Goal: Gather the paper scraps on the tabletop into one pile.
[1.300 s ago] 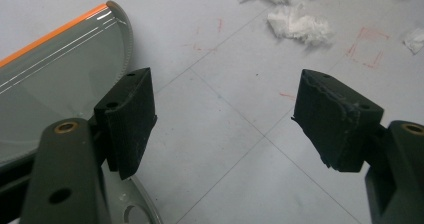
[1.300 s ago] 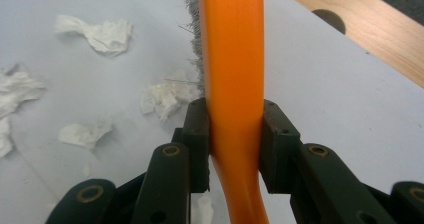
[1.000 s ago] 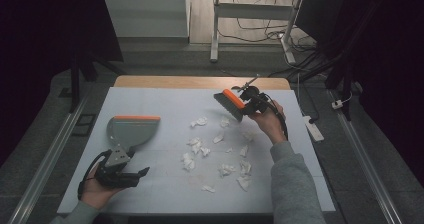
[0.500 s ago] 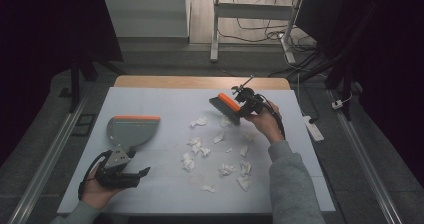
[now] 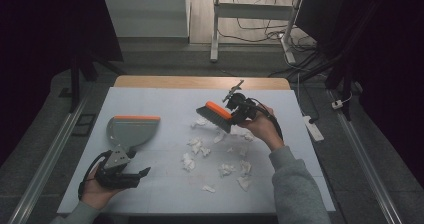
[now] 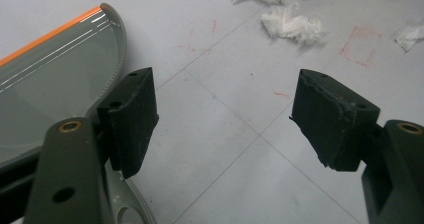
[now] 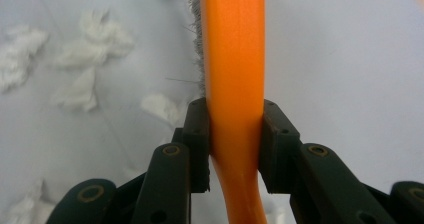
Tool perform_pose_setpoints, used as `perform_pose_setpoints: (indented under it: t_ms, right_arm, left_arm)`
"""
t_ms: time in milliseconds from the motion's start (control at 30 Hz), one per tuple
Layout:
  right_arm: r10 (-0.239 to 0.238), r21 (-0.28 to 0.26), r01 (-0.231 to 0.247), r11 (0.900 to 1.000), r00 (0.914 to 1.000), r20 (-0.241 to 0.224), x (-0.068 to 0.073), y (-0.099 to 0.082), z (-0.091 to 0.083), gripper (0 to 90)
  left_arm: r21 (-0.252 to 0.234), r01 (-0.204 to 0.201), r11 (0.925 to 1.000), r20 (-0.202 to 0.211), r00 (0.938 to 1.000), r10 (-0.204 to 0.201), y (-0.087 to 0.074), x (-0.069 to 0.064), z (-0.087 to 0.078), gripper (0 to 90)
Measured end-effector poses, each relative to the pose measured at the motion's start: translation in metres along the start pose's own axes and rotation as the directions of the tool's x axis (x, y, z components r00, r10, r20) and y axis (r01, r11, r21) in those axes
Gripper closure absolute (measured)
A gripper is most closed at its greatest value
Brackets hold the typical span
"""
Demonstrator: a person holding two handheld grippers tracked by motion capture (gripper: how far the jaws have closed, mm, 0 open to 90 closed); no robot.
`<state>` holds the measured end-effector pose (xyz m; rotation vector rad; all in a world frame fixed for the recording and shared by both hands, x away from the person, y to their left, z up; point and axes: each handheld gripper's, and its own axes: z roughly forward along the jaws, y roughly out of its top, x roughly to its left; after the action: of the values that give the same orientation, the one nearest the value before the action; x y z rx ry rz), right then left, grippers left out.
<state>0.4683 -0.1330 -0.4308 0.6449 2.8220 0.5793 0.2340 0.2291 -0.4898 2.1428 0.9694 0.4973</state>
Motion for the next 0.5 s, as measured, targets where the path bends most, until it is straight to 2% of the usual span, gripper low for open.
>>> perform_pose_setpoints:
  t_ms: [67, 200, 300, 367, 467, 500]
  right_arm:
    - [0.014, -0.028, -0.013, 0.9995, 0.9995, 0.029, -0.005, 0.003, -0.004, 69.1]
    - [0.055, -0.034, -0.053, 0.9980, 0.9971, 0.054, -0.020, 0.013, 0.002, 69.1]
    - [0.058, 0.001, -0.058, 0.9983, 0.9946, 0.086, -0.029, 0.021, 0.015, 69.1]
    - [0.074, 0.021, -0.076, 0.9969, 0.9937, 0.084, -0.036, 0.023, 0.024, 69.1]
    - [0.057, 0.071, -0.064, 0.9954, 0.9940, 0.093, -0.040, 0.022, 0.037, 69.2]
    - [0.061, 0.054, -0.065, 0.9964, 0.9949, 0.080, -0.039, 0.022, 0.035, 69.2]
  left_arm:
    - [0.000, 0.000, 1.0000, 0.001, 1.0000, 0.000, 0.000, 0.000, 0.000, 26.9]
    - [0.004, 0.002, 1.0000, 0.001, 1.0000, -0.002, 0.000, 0.000, 0.001, 27.0]
    - [0.001, 0.001, 1.0000, 0.003, 1.0000, -0.001, -0.001, 0.000, 0.001, 27.0]
    - [-0.002, 0.002, 1.0000, 0.004, 1.0000, -0.002, -0.001, 0.001, 0.000, 27.0]
    - [-0.002, 0.002, 1.0000, 0.008, 1.0000, -0.002, -0.002, 0.002, 0.000, 27.0]
    - [-0.003, 0.003, 1.0000, 0.008, 1.0000, -0.003, -0.002, 0.003, 0.000, 27.0]
